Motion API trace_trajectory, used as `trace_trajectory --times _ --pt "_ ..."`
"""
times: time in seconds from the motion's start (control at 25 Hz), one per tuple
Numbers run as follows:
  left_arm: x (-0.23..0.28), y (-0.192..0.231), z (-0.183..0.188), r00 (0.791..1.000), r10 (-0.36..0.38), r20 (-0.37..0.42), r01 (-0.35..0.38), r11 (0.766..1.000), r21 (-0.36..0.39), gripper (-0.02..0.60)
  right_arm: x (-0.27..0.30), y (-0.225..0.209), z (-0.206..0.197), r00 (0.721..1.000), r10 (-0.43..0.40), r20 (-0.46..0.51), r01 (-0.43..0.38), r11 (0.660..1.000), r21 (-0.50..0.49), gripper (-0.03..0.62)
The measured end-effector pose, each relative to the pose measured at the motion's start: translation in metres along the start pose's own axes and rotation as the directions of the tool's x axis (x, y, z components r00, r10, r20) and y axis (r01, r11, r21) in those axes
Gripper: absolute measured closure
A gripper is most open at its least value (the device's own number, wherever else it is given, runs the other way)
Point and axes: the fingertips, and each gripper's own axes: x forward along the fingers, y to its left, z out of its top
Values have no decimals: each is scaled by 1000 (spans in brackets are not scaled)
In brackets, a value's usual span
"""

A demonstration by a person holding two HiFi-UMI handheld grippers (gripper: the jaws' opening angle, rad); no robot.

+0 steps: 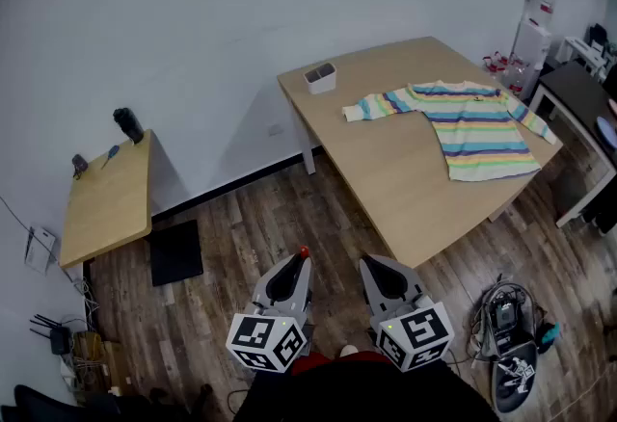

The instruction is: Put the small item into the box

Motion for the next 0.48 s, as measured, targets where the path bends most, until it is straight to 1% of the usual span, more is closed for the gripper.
trace_trajectory --times 0.16,0.48 --pt "-3 0 0 1000 2 0 -2 1000 -2 528 0 3 -2 1000 15 9 -15 1000 19 586" --pt "-10 4 0 1000 18 11 -18 1000 -4 528 -4 3 -3 1000 7 14 -8 999 32 586"
